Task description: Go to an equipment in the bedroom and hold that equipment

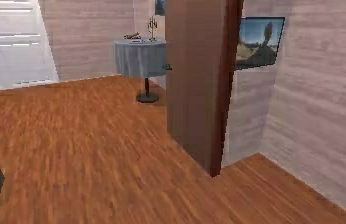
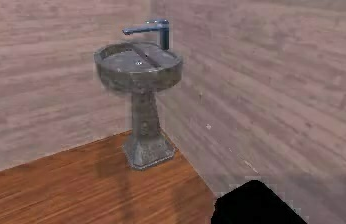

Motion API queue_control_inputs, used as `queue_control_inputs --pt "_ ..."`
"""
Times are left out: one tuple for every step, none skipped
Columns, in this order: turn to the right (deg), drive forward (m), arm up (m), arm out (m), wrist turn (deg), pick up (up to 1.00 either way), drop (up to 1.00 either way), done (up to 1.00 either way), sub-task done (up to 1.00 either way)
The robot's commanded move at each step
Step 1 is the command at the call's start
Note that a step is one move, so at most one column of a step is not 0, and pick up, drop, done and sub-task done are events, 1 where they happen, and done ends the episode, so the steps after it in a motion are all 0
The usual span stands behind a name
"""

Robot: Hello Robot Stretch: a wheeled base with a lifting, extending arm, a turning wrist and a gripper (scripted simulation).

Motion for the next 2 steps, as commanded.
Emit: queue_control_inputs --pt "-27.0 0.00 0.00 0.00 0.0 0.00 0.00 0.00 0.00" --pt "-3.0 0.00 0.00 0.00 0.0 0.00 0.00 0.00 0.00"
